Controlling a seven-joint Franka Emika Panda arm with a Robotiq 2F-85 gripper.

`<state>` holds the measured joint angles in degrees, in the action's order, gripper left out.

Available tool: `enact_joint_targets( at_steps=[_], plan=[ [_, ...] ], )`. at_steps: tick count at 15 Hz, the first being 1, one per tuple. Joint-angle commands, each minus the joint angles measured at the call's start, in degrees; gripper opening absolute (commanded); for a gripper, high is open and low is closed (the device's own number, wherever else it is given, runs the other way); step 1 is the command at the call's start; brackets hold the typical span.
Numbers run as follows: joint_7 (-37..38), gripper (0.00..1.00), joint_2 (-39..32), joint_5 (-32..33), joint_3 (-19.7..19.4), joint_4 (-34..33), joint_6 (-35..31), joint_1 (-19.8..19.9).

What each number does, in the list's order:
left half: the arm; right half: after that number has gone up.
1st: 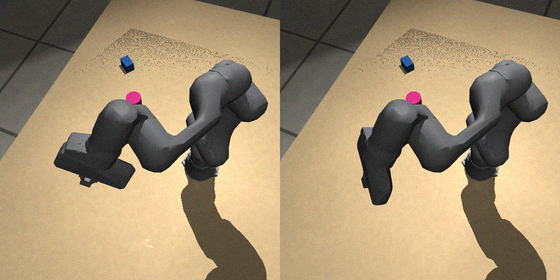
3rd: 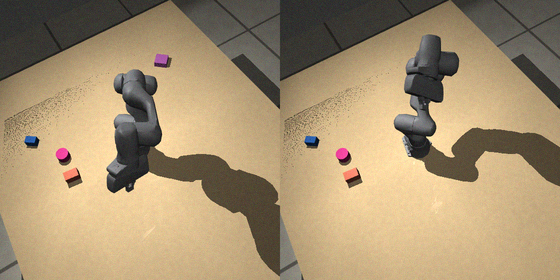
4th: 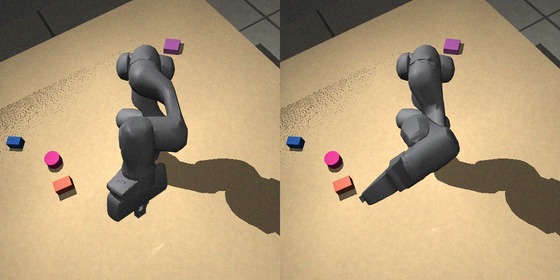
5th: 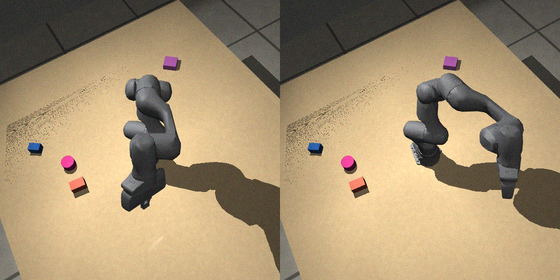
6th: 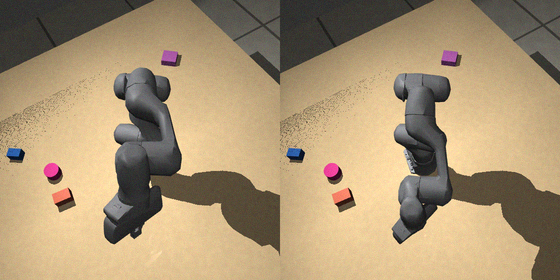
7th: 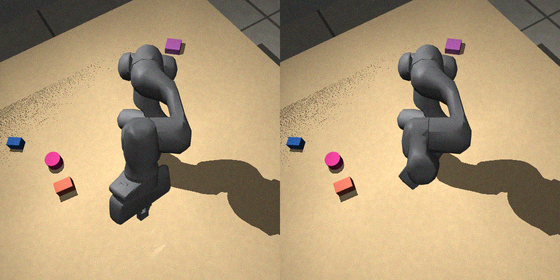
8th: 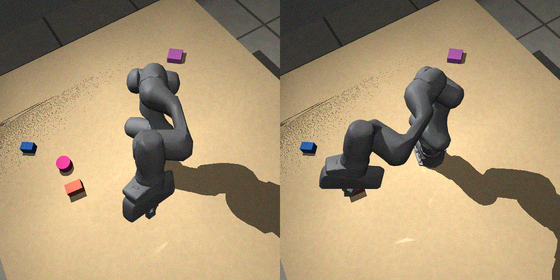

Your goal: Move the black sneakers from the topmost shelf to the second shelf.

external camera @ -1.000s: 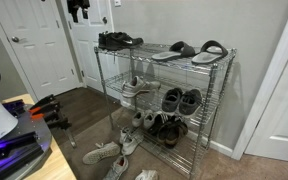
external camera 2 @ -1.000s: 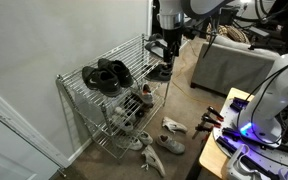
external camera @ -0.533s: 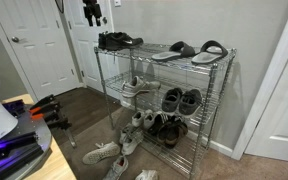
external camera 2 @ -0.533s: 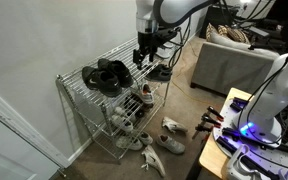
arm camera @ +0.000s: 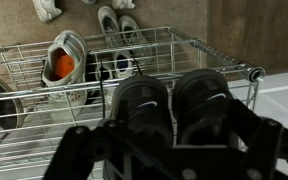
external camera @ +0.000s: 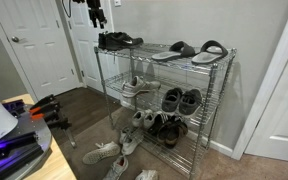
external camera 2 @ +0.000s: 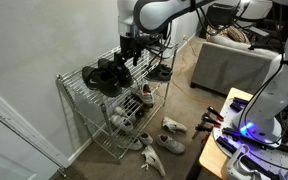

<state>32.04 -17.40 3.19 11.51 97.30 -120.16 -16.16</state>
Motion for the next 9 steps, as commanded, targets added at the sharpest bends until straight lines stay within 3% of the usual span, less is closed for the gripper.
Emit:
enact_joint_targets(
  at_steps=[1, 9],
  plan=[
    [3.59, 1.0, -4.21, 2.56, -1.18, -4.71, -0.51, -3.99],
    [3.56, 1.0, -13.58, 9.78, -4.9, -16.98, 1.45, -9.57]
  ],
)
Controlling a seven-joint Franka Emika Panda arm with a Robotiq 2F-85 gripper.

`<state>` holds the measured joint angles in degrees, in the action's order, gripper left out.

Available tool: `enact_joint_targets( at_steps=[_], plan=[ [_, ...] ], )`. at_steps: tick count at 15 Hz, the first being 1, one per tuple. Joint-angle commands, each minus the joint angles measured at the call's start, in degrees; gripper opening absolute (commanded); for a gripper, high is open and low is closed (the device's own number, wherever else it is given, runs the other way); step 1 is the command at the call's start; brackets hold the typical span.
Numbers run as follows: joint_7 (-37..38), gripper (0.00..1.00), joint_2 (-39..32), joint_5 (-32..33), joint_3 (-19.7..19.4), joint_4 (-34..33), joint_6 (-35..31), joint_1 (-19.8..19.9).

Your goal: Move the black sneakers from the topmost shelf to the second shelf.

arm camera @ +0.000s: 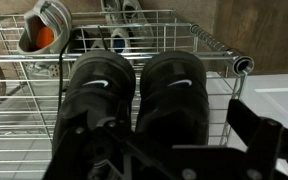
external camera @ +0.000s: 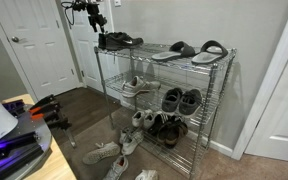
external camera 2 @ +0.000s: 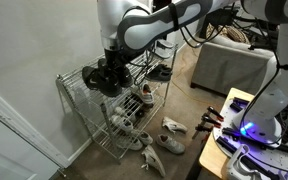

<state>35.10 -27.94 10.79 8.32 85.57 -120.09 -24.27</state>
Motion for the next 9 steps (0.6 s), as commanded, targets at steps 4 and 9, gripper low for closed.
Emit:
enact_joint_targets(
  at_steps=[4, 9],
  plan=[
    [1.44, 1.0, -5.53, 3.14, -4.22, -10.42, 0.92, -1.89],
    [1.68, 1.0, -8.27, 2.22, -6.6, -13.9, 1.69, -0.93]
  ],
)
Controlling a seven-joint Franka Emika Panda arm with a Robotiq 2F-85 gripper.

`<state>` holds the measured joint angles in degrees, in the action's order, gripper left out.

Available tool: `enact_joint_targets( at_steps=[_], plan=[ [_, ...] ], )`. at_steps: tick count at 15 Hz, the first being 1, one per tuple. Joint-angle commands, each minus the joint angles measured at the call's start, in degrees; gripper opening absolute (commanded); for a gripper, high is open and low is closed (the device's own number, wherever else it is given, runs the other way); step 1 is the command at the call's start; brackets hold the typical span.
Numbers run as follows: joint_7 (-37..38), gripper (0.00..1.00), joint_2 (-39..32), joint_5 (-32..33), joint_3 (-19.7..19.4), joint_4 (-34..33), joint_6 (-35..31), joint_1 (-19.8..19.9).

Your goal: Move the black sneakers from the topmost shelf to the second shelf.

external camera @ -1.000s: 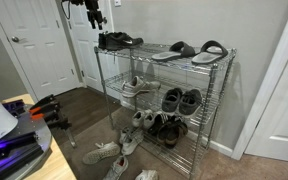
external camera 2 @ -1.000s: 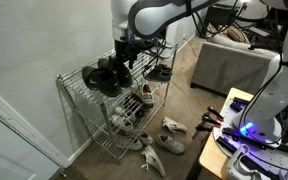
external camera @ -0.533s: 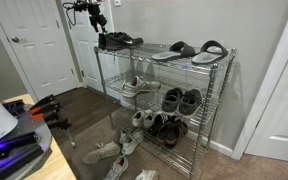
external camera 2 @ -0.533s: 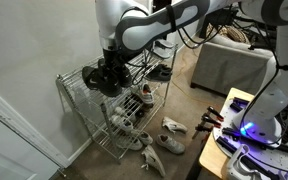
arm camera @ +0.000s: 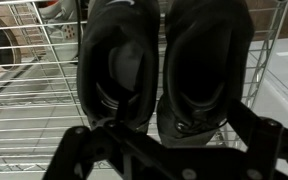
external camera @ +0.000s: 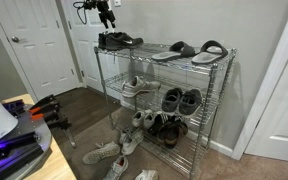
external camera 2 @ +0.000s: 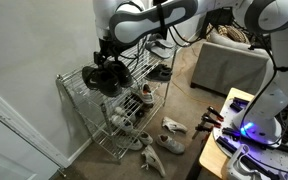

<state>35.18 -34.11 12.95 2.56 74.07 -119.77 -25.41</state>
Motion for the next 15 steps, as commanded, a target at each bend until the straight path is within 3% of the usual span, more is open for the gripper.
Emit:
enact_joint_targets(
  at_steps=[1, 13, 14, 15],
  plan=[
    [1.76, 1.0, -2.81, 0.03, -1.18, -2.72, 1.61, 0.2],
    [1.46, 1.0, -8.02, -1.33, -1.21, -6.02, 8.52, 0.45],
    [0.38, 0.75, -7.8, -1.3, -0.9, -5.4, 8.2, 0.75],
    [0.23, 0.74, -7.87, -1.42, -0.77, -5.37, 8.4, 0.8]
  ],
)
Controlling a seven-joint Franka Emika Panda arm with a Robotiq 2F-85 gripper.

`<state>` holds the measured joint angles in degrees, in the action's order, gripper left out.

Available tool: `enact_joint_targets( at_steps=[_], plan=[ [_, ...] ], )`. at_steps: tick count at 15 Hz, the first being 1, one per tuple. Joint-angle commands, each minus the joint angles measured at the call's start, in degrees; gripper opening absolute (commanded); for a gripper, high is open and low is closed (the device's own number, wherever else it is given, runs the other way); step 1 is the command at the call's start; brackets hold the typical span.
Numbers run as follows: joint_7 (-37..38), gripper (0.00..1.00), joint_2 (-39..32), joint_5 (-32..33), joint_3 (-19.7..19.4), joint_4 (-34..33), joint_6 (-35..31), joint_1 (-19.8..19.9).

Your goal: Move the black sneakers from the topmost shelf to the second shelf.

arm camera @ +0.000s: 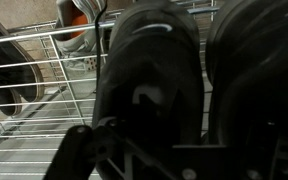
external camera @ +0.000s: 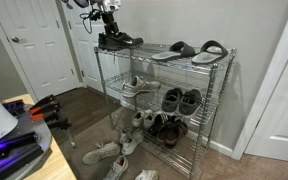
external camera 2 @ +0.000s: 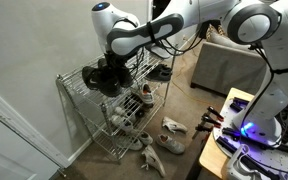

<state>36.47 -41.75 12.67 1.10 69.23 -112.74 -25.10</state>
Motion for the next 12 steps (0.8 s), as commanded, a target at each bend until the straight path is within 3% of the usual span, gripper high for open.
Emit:
enact_joint_targets(
  at_steps=[1, 10, 12],
  plan=[
    [-0.72, 0.67, -0.3, -1.1, 0.65, -0.49, 1.35, 0.43],
    [-0.79, 0.08, 1.12, -4.0, 1.48, 0.22, 2.89, 0.86],
    [-0.87, 0.03, 3.01, -4.62, 1.53, 1.19, 3.75, 0.85]
  ],
)
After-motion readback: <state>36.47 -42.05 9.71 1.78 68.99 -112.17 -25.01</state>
